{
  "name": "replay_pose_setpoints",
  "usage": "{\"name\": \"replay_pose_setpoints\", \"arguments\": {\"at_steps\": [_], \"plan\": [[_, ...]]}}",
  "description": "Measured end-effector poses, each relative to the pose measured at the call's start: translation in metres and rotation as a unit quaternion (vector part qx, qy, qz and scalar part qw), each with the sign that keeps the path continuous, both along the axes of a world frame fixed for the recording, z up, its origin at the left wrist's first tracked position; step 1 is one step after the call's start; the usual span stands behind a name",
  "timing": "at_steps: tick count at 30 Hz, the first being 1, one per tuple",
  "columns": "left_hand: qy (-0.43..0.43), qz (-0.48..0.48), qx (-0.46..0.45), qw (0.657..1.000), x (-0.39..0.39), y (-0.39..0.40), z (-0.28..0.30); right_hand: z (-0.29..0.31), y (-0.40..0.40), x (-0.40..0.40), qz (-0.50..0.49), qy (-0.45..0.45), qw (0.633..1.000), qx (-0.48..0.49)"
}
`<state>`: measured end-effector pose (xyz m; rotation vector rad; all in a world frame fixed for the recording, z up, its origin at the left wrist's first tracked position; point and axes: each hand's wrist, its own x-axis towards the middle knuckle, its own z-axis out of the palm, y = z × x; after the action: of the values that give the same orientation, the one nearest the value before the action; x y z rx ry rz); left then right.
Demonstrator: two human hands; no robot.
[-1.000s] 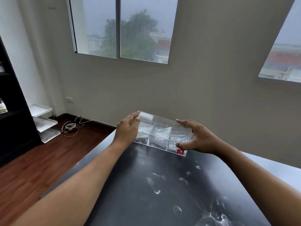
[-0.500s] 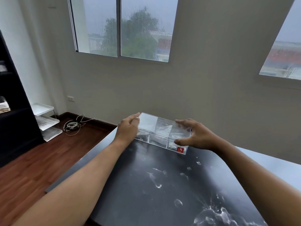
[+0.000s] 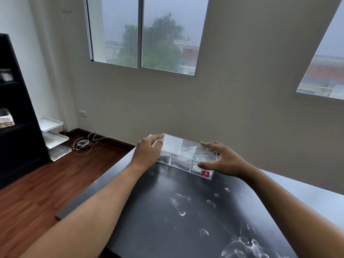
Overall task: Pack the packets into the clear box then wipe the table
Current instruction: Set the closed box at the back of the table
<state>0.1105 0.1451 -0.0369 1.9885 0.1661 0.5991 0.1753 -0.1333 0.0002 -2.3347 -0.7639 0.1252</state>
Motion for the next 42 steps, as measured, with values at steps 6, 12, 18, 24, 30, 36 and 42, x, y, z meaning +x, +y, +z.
{"name": "replay_pose_setpoints", "arguments": {"at_steps": [6,12,18,24,30,36,42], "plan": [[-0.103,-0.014,0.156,0.982,-0.002,-0.002,-0.004,0.003,0.005,-0.006,-0.005,-0.047,0.998,-0.027],[-0.129,-0.037,0.226,0.965,-0.005,-0.013,-0.005,0.003,0.007,-0.012,0.01,-0.064,0.997,-0.039],[-0.122,-0.025,0.249,0.96,-0.006,-0.013,-0.004,0.0,0.006,-0.017,0.01,-0.058,0.997,-0.042],[-0.128,-0.009,0.274,0.953,-0.006,-0.016,-0.007,-0.003,0.007,-0.031,0.001,-0.079,0.996,-0.05],[-0.139,-0.012,0.311,0.94,-0.022,-0.025,-0.006,-0.001,0.0,-0.06,-0.008,-0.081,0.991,-0.11],[-0.149,-0.037,0.321,0.935,-0.043,-0.036,-0.006,0.011,-0.033,-0.09,-0.028,-0.088,0.988,-0.12],[-0.141,-0.09,0.32,0.932,-0.062,-0.063,-0.001,0.018,-0.082,-0.117,-0.072,-0.088,0.986,-0.121]]}}
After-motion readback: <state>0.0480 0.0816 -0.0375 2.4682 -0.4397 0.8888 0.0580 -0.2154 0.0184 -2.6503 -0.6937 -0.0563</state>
